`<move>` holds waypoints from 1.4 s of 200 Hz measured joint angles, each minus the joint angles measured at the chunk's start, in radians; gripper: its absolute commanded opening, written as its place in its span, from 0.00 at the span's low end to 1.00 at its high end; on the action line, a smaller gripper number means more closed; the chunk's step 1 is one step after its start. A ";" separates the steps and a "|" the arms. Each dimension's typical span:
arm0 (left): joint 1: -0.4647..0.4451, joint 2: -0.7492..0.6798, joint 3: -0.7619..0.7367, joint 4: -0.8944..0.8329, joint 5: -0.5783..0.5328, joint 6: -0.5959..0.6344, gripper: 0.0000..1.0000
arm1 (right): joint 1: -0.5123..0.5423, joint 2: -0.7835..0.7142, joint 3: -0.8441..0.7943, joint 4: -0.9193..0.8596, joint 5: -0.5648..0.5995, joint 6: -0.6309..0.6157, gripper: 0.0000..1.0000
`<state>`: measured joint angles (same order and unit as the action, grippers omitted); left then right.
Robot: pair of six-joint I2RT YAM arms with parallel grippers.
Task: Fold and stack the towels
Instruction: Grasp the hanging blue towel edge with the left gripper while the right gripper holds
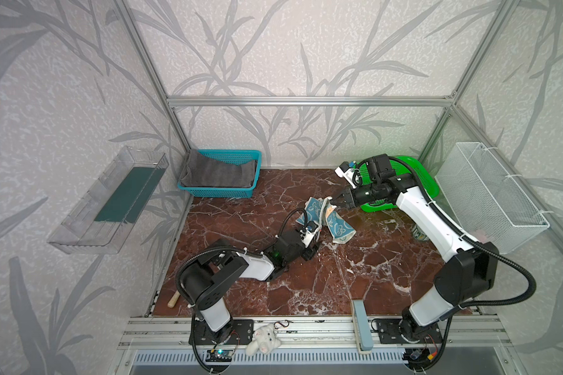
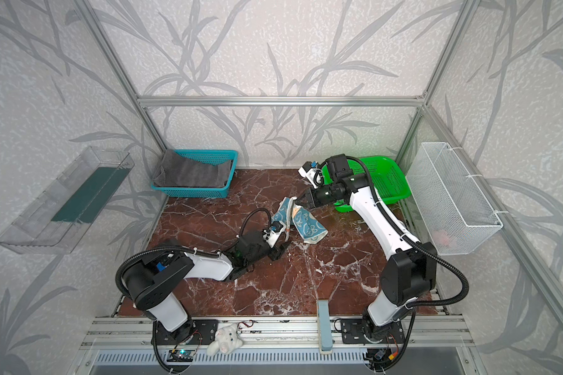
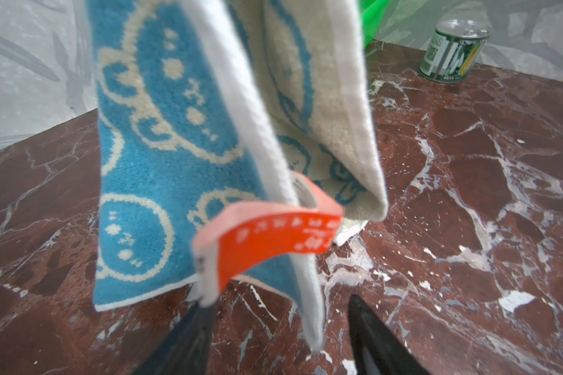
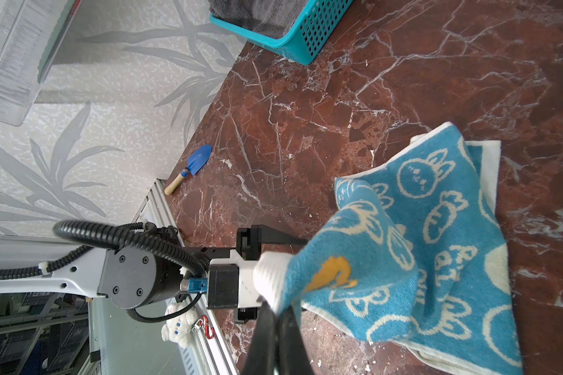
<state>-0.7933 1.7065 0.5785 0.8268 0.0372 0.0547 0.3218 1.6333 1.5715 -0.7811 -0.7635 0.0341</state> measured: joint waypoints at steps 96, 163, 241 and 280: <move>0.000 0.035 0.002 0.050 -0.046 -0.001 0.00 | -0.017 -0.007 -0.017 -0.005 -0.001 -0.010 0.00; 0.053 -0.094 0.002 -0.013 -0.064 0.030 0.00 | -0.046 -0.028 -0.027 -0.009 0.007 -0.036 0.00; 0.177 -0.391 0.117 -0.372 -0.005 0.182 0.00 | -0.046 -0.076 -0.136 -0.002 0.139 -0.138 0.03; 0.188 -0.516 0.195 -0.602 0.026 0.272 0.00 | -0.027 -0.130 -0.232 0.000 0.197 -0.224 0.11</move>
<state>-0.6048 1.1904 0.7734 0.2245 0.0635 0.3264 0.2943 1.5036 1.3392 -0.7815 -0.5663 -0.1902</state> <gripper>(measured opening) 0.048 0.086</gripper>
